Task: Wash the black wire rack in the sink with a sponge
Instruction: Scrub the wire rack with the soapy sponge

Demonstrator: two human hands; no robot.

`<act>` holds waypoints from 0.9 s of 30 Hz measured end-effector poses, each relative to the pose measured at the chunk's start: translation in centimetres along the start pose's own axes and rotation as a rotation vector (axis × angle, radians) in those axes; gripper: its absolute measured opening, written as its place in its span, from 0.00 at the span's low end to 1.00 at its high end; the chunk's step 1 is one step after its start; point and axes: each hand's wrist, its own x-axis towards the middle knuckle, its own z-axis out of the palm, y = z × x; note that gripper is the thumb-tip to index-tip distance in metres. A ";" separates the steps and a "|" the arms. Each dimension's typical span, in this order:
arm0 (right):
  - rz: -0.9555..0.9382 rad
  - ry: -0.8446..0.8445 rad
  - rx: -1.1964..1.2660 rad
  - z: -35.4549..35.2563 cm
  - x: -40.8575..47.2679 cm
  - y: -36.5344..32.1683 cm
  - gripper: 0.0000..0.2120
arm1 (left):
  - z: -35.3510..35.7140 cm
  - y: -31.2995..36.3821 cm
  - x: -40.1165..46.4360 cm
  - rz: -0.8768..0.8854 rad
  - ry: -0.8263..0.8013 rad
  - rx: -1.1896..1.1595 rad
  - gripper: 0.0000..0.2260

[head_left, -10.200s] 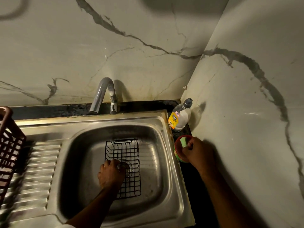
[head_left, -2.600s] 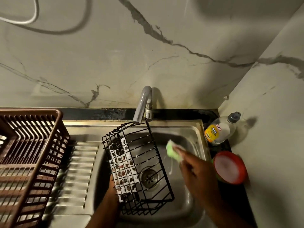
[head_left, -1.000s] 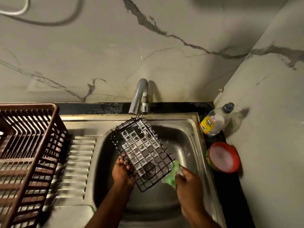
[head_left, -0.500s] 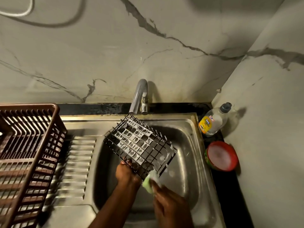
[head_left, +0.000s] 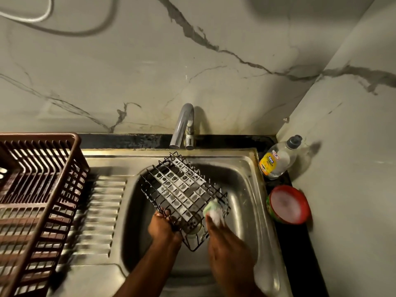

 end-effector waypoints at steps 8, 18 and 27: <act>0.390 -0.033 0.431 -3.7 2.1 1.1 0.29 | -1.6 1.2 0.5 0.368 -0.194 0.313 0.17; 0.412 -0.070 0.038 -1.3 16.4 6.4 0.19 | -3.5 0.9 1.8 0.688 -0.413 0.665 0.22; 0.472 -0.313 0.012 2.1 13.2 4.4 0.15 | -3.0 0.3 3.9 0.921 -0.345 0.776 0.07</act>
